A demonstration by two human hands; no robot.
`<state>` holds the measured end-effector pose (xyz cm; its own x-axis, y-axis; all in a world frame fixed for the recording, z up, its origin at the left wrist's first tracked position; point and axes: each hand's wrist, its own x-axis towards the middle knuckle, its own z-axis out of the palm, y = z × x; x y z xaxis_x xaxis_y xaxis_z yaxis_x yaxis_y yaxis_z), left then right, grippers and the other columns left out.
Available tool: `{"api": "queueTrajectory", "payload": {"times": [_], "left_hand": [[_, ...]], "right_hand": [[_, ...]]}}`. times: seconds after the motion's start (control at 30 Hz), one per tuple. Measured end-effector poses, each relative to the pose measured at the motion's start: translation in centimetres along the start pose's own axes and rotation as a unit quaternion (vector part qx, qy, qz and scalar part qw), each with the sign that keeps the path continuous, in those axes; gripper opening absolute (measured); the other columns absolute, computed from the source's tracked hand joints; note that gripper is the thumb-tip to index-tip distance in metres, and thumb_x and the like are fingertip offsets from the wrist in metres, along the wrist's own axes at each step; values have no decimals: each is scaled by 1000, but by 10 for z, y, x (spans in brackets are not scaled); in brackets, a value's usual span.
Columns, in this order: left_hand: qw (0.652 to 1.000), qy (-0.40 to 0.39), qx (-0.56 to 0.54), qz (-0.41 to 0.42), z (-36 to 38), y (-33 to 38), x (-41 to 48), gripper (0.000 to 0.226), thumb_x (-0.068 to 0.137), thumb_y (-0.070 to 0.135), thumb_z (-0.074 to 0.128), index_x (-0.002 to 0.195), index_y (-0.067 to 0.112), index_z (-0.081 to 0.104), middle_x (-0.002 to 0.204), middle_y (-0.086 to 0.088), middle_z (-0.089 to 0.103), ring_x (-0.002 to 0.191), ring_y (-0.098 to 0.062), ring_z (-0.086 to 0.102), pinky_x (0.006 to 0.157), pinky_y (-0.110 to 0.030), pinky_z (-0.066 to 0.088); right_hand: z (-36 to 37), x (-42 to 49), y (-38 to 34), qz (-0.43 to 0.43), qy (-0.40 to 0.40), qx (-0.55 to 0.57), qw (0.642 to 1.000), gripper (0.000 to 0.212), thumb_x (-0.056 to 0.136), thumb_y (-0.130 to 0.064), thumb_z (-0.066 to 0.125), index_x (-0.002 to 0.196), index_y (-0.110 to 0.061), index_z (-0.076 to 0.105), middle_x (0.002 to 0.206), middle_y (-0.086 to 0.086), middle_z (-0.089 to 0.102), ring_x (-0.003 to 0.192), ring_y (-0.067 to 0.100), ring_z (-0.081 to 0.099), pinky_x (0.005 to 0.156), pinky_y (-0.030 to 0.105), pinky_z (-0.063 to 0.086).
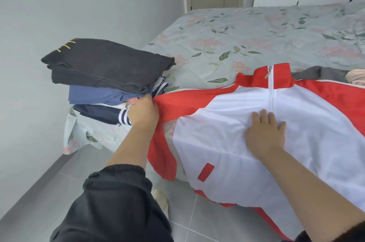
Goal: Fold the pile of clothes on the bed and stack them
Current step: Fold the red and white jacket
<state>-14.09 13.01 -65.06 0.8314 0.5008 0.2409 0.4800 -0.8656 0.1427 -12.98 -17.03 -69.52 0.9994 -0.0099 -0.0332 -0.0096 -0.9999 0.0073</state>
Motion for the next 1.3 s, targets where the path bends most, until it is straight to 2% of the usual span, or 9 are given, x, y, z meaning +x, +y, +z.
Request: {"api": "queueTrajectory", "payload": {"times": [0.13,0.23,0.37,0.5,0.7,0.93,1.07,1.17,1.3], "left_hand": [[991,-122,37,-27,-7,-10,3,32,88,15,52,117,2,58,118,-20,58,116,-38,51,86,-37,44],[976,-93,-192,-40,-35,0,7,22,89,18,54,71,7,59,75,-11,57,86,-33,55,74,-32,41],[729,-301,-615,-9,-72,43,-25,6,91,15,59,91,10,61,81,-12,58,69,-20,53,65,-25,42],[534,-596,-563,207,-70,67,-54,40,94,25,49,133,12,48,115,-13,66,105,-31,65,81,-29,55],[935,-284,-138,164,-43,72,-41,27,94,23,52,104,3,67,100,-9,69,85,-23,64,73,-30,50],[845,-378,10,378,-12,72,-66,117,64,38,82,151,37,3,152,2,19,136,-23,20,106,-42,34],[860,-256,11,440,4,74,-73,88,77,24,66,149,36,17,150,-3,27,126,-25,26,104,-39,35],[857,-242,-63,450,2,69,-68,77,75,16,64,144,35,36,139,3,43,115,-19,35,92,-23,34],[858,-252,-109,433,-8,64,-60,59,74,12,62,128,34,57,114,-2,59,106,-20,50,83,-26,40]], "right_hand": [[-1,2,0,-9,5,11,1000,56,93,-22,30,147,-15,18,158,8,8,144,26,7,114,47,15],[-1,5,5,-41,19,59,997,55,93,-21,37,146,-14,24,157,8,15,144,26,12,114,42,17],[-13,10,18,-22,42,367,929,42,90,-5,49,133,-6,50,141,11,46,130,27,41,105,34,31],[-30,14,41,69,32,539,839,27,92,-7,50,114,-8,65,124,9,62,115,24,55,103,34,40],[-35,5,49,110,2,543,832,33,92,-26,49,94,1,68,71,7,67,58,20,59,57,28,45],[-33,-20,21,4,-50,219,974,43,77,-54,63,68,-13,54,69,3,57,71,24,58,62,30,42],[-30,-20,28,-15,-32,244,969,28,79,-15,57,57,-11,41,58,3,45,61,23,49,50,26,33],[-35,-12,41,61,-12,433,899,24,83,0,49,59,-3,49,57,11,47,57,26,48,58,29,42],[-44,-6,46,169,-93,735,649,26,92,9,36,89,4,61,79,18,60,69,27,59,65,33,50]]}}
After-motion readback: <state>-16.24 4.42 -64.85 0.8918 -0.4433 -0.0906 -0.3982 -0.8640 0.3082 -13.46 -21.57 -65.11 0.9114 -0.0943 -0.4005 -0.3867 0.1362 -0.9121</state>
